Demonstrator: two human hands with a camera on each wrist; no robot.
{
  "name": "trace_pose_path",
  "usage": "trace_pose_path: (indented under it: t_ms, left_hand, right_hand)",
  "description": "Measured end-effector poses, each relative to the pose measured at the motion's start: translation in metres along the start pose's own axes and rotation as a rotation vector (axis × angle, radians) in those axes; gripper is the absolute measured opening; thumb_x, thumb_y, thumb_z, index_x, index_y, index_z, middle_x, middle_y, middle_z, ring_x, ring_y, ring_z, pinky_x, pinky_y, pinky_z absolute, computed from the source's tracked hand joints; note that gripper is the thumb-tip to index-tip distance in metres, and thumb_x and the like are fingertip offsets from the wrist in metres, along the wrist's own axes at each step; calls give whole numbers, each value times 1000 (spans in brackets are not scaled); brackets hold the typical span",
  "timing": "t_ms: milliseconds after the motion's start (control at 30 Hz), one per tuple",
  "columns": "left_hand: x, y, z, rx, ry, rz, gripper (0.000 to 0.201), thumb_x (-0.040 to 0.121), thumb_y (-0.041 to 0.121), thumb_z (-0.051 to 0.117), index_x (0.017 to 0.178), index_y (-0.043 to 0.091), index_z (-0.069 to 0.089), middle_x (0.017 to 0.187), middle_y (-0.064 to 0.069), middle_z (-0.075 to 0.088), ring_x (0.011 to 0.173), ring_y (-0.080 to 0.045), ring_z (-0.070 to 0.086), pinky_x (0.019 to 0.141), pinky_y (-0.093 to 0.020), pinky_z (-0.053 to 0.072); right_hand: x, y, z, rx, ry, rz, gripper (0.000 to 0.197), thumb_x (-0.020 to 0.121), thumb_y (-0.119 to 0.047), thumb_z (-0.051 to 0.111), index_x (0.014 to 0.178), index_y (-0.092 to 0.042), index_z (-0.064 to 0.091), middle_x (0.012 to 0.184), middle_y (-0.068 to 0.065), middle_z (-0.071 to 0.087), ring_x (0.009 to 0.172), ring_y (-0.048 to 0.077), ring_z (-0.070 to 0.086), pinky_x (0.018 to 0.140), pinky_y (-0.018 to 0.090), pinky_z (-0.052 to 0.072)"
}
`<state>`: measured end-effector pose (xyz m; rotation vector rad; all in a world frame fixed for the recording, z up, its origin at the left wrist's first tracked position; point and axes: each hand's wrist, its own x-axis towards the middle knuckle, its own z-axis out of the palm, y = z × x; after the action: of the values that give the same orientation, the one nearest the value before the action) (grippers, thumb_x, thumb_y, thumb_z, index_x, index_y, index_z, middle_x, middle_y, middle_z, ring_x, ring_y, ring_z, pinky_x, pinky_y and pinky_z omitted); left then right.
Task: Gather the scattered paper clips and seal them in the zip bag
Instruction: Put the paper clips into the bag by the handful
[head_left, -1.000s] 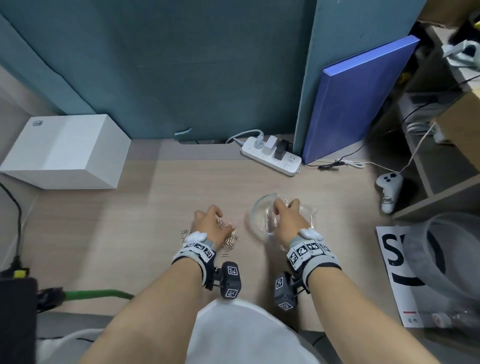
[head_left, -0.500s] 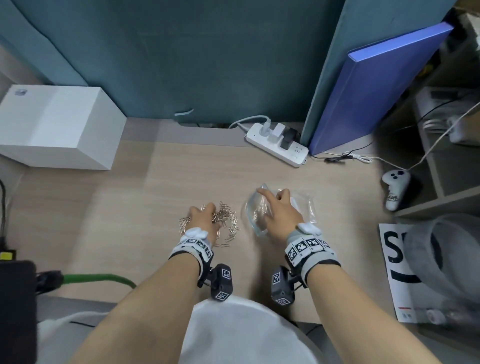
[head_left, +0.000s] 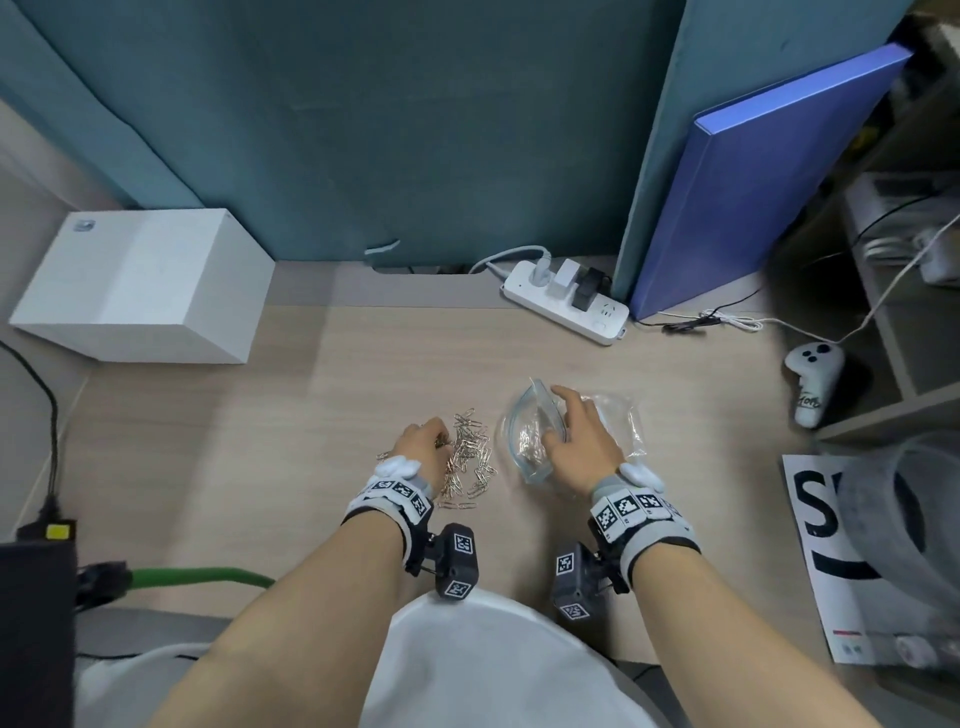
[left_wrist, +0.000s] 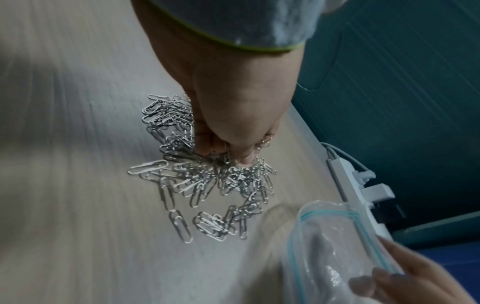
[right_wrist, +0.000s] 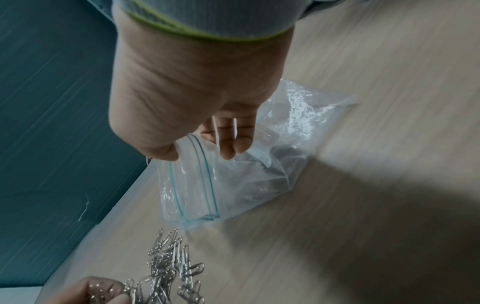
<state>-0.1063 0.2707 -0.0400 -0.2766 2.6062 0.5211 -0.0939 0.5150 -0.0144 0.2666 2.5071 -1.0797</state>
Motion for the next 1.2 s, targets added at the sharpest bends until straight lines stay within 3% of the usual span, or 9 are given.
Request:
trace_pose_path:
  t_ms: [133,267,433,567,733,900,1033,1133,1200]
  left_hand:
    - [-4,13,-5,-135,48,66,6,95,32,65,94,27,61,94,-4,68,82,-27,64,75,-40,57]
    - [-11,43,-10,-291,18,166,10,94,32,66,88,31,58,82,2,70,67,-23,68,65,-36,58]
    - [-13,79,-10,-358,-9,270,9,94,26,66,89,27,59,72,3,66,64,-21,62,64,-33,53]
    - [-13,95,-4,-352,-57,270,10,94,29,66,89,31,59,71,4,67,59,-23,68,61,-39,59]
    - [-20,102,5,-465,-154,233,7,95,23,69,97,24,63,77,1,70,54,-13,68,65,-39,62]
    - [-22,101,4,-606,-203,188,22,98,4,58,111,17,70,91,-6,66,67,-18,67,72,-35,63]
    - [-19,90,-2,-653,-158,174,34,95,-6,55,114,17,72,108,-10,73,75,-15,73,74,-30,63]
    - [-15,71,-8,-469,1,165,29,88,5,70,109,24,72,104,3,73,85,-13,73,81,-30,60]
    - [-17,53,-13,-254,74,124,28,85,25,77,112,29,67,113,3,62,90,-17,68,80,-25,51]
  right_hand:
    - [5,6,2,135,-3,30,59,93,-31,54,147,-44,34,139,2,52,104,27,63,94,46,52]
    - [8,15,5,250,-71,66,60,94,-26,55,149,-39,36,136,6,54,115,29,60,106,46,46]
    - [4,19,5,320,-111,84,58,96,-24,52,150,-37,34,136,3,52,116,26,59,102,40,44]
    - [3,20,4,356,-121,78,60,95,-27,52,150,-38,34,138,5,49,118,24,57,106,43,45]
    - [3,24,5,399,-125,76,60,94,-33,51,151,-38,34,147,5,45,127,25,53,111,47,43]
    - [3,26,5,411,-109,88,54,102,-26,49,152,-37,35,141,3,43,111,23,56,79,30,46]
    - [3,26,7,396,-99,89,55,101,-24,47,152,-38,34,138,6,44,105,22,57,82,35,44]
    - [2,25,5,365,-82,106,54,102,-24,46,152,-39,34,134,5,40,93,20,59,82,34,43]
    - [2,24,6,331,-49,95,54,101,-23,48,151,-38,36,131,6,39,86,21,61,76,33,44]
